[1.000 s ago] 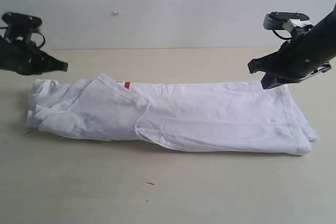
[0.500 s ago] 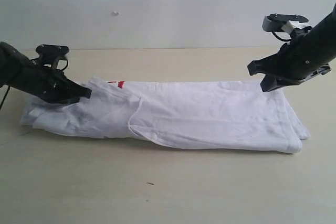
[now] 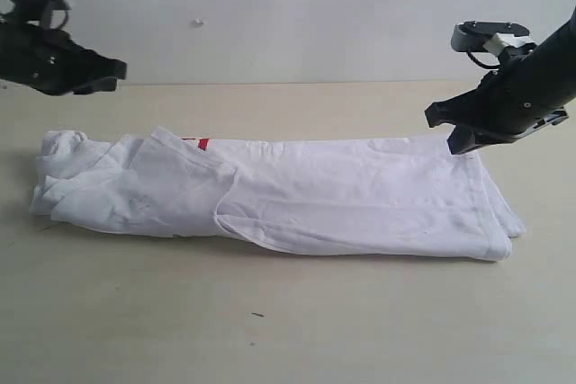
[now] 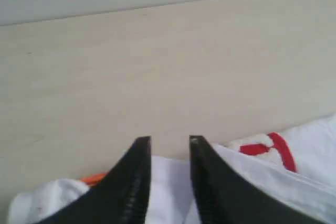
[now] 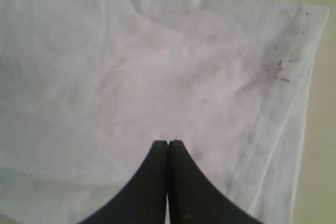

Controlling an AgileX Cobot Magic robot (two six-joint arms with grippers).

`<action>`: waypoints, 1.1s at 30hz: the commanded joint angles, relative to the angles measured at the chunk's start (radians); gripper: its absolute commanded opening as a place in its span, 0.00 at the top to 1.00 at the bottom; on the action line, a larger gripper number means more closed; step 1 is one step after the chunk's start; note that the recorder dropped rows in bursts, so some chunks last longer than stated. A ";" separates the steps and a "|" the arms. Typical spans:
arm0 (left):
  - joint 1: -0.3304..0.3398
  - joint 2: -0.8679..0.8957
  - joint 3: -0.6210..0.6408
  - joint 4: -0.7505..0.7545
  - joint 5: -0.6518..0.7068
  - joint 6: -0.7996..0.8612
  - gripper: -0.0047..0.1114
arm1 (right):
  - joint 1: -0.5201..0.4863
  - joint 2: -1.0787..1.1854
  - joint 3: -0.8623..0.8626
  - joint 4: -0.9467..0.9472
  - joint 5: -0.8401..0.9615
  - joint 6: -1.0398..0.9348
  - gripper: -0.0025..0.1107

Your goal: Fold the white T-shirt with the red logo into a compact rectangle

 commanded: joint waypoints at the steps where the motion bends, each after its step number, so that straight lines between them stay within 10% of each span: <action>1: 0.166 -0.013 -0.043 0.077 0.200 -0.164 0.47 | -0.004 -0.007 -0.006 0.012 -0.010 -0.012 0.98; 11: 0.391 0.139 -0.133 0.066 0.439 -0.161 0.45 | -0.004 -0.007 -0.006 0.045 -0.010 -0.047 0.98; 22: 0.376 0.285 -0.168 -0.318 0.426 0.210 0.45 | -0.004 -0.007 -0.006 0.042 -0.013 -0.047 0.98; 33: 0.358 0.376 -0.199 -0.269 0.486 0.202 0.45 | -0.004 -0.007 -0.006 0.041 -0.017 -0.056 0.98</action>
